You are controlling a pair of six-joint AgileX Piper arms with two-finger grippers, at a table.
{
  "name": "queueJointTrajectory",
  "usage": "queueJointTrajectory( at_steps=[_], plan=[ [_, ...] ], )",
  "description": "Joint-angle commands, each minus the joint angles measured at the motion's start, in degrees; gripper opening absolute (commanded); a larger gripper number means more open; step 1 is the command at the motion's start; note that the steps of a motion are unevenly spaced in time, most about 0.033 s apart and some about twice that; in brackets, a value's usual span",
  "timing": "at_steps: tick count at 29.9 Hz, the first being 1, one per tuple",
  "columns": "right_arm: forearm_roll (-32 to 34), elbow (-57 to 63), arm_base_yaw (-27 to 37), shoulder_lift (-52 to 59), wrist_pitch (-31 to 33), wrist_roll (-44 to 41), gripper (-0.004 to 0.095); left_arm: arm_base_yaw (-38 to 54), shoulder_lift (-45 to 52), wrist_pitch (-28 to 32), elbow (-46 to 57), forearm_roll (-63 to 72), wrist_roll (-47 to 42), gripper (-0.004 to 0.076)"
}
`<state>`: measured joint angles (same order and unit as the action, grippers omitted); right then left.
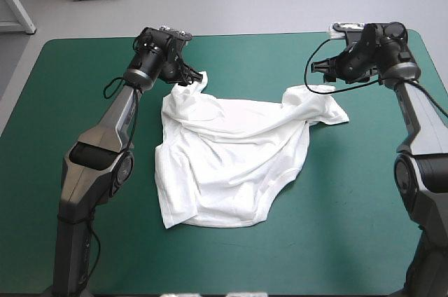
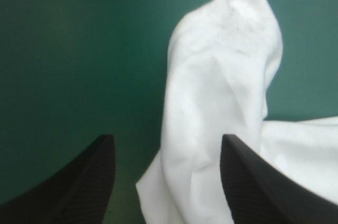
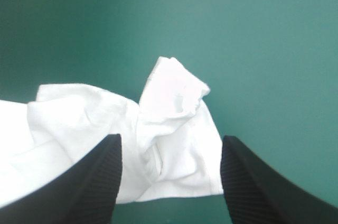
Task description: Fold the cloth
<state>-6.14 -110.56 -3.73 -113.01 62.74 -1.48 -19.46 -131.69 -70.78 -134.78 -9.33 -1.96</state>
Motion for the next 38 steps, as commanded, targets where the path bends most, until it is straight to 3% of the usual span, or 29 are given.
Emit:
queueJointTrajectory(
  at_steps=[1,7,14,19,29,38],
  plan=[
    [2.14,-2.02,0.71,7.59,0.24,-0.48,0.0509,-0.01,6.18,-2.95,-4.85,-1.27,-0.71,0.0447],
    [1.73,-2.01,0.71,12.44,4.09,-0.75,0.0509,-0.01,11.15,-3.18,-1.66,0.27,-2.66,0.0437],
    [-0.51,0.47,0.71,16.48,6.62,-1.13,0.0509,-0.01,23.15,-3.07,22.77,1.33,-3.4,0.0436],
    [-1.54,1.36,0.71,16.95,7.89,-1.13,0.0509,-0.01,29.14,-2.97,33.55,4.5,-3.57,0.0437],
    [-1.64,1.36,0.71,16.95,8.82,-0.88,0.0509,-0.01,27.42,-0.97,44.12,10.08,-3.22,0.0437],
    [-1.66,1.36,0.71,16.95,8.8,-0.88,0.0485,-0.01,24.19,1.26,45.63,9.82,-3.0,0.0436]
  ],
)
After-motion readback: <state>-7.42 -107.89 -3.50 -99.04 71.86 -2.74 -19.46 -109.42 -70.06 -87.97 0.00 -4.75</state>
